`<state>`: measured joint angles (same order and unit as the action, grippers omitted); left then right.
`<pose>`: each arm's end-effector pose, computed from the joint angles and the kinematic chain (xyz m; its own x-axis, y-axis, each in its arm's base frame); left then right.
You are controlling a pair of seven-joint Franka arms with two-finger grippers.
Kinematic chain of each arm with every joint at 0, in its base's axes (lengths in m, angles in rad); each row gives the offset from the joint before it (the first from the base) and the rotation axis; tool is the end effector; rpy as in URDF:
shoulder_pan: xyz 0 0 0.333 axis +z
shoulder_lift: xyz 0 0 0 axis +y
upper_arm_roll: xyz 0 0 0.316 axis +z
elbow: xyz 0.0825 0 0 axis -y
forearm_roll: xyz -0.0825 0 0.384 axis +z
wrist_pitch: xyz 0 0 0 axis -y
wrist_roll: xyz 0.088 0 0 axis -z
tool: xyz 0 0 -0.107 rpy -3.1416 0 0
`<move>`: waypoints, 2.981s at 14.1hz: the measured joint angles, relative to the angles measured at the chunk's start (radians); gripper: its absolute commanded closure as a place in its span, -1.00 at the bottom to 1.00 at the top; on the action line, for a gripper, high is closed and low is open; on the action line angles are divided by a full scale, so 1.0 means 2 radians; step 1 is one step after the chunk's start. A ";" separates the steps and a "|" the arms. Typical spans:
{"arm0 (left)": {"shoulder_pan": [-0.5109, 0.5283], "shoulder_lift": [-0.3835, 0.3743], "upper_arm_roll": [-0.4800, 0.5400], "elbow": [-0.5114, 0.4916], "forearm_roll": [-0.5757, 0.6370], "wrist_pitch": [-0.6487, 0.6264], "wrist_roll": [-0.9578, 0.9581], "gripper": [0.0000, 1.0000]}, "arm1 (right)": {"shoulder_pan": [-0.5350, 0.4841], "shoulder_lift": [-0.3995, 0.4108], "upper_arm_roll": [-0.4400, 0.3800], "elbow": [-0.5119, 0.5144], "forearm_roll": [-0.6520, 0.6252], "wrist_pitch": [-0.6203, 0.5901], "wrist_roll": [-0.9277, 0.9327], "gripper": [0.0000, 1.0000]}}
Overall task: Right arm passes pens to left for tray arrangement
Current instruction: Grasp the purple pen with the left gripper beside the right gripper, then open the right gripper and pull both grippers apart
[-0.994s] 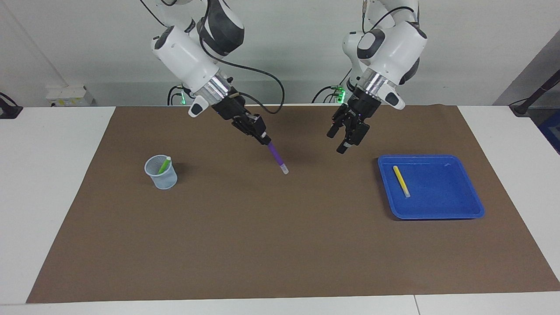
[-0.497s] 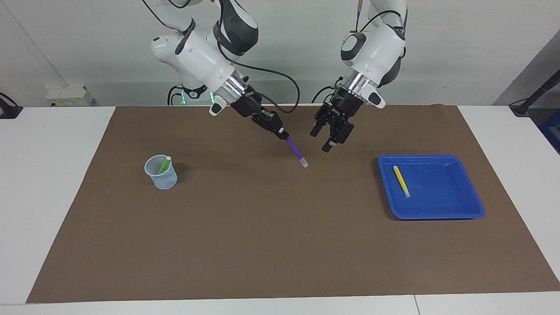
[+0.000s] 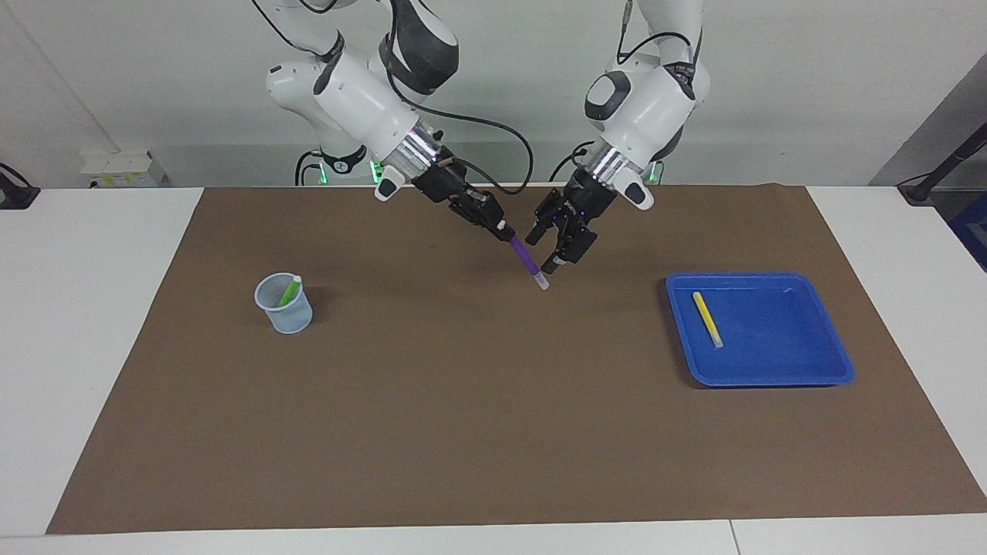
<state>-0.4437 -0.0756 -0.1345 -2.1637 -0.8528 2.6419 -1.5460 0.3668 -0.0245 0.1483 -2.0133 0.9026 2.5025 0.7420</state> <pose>0.4788 -0.2906 0.4835 0.0741 0.7642 -0.6407 0.9462 0.1490 0.2871 0.5135 0.2853 0.5180 0.7273 -0.6044 -0.3251 -0.6274 -0.3935 -0.6720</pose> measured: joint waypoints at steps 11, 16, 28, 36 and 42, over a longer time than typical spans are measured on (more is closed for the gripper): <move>-0.027 0.025 0.000 0.007 -0.058 0.064 0.025 -0.72 | -0.002 0.000 -0.001 -0.001 0.000 0.000 0.000 1.00; -0.037 0.039 0.000 0.016 -0.059 0.074 0.025 0.07 | -0.003 0.000 -0.002 -0.001 0.000 0.000 0.000 1.00; -0.038 0.035 0.000 0.022 -0.059 0.070 0.025 -0.21 | -0.003 -0.001 -0.002 -0.001 0.000 0.000 0.000 1.00; -0.038 0.025 0.000 0.022 -0.059 0.052 0.025 0.36 | -0.003 -0.001 -0.002 -0.001 0.000 0.000 0.000 1.00; -0.038 0.023 0.002 0.021 -0.059 0.049 0.042 1.00 | -0.003 -0.002 -0.002 -0.003 0.000 -0.001 0.000 1.00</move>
<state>-0.5192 -0.0299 -0.1298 -2.1212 -0.9713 2.7394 -1.4617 0.3602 -0.0290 0.1435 -2.0195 0.9027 2.5006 0.7420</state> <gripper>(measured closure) 0.811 0.811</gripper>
